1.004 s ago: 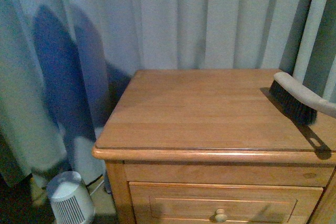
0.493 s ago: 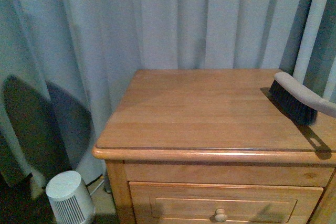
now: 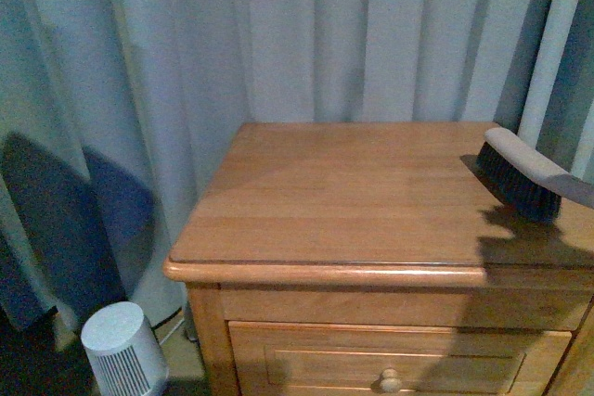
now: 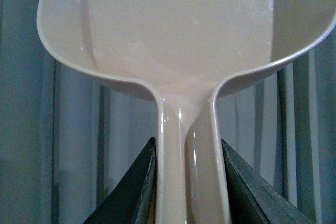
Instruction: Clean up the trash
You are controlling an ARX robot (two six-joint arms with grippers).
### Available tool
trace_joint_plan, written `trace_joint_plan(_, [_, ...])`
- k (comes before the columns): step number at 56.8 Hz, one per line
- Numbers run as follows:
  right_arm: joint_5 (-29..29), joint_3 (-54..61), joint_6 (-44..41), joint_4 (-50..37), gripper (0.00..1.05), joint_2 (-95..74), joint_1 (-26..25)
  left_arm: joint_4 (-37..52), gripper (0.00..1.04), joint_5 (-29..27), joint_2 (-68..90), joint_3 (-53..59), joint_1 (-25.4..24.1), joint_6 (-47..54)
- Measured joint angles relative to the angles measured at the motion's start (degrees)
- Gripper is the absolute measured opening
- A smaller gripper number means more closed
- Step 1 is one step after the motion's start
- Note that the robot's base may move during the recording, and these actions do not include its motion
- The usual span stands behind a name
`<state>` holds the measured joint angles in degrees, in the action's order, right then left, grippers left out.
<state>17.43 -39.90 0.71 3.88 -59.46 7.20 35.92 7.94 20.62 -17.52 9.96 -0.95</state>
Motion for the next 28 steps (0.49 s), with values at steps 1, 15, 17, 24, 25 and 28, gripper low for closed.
trace_joint_plan(1, [-0.8,-1.9,0.2,1.5,0.97,-2.3,-0.1,0.0,0.29,0.0,0.0,0.0,0.0,0.0])
trace_joint_plan(15, [-6.6,-19.4,5.7,14.6,0.97,-22.6,-0.4,0.0,0.29,0.0,0.0,0.0,0.0,0.0])
trace_joint_plan(17, [-6.7,-20.2,6.2,14.9,0.97,-24.2,-0.4,0.0,0.29,0.0,0.0,0.0,0.0,0.0])
trace_joint_plan(24, [-8.3,-22.2,8.0,15.8,0.97,-29.0,0.2,0.0,0.29,0.0,0.0,0.0,0.0,0.0])
trace_joint_plan(25, [-8.3,-22.3,8.3,15.7,0.97,-29.5,0.4,0.0,0.29,0.0,0.0,0.0,0.0,0.0])
trace_joint_plan(28, [-8.9,-22.6,9.2,15.7,0.97,-30.7,0.9,0.0,0.29,0.0,0.0,0.0,0.0,0.0])
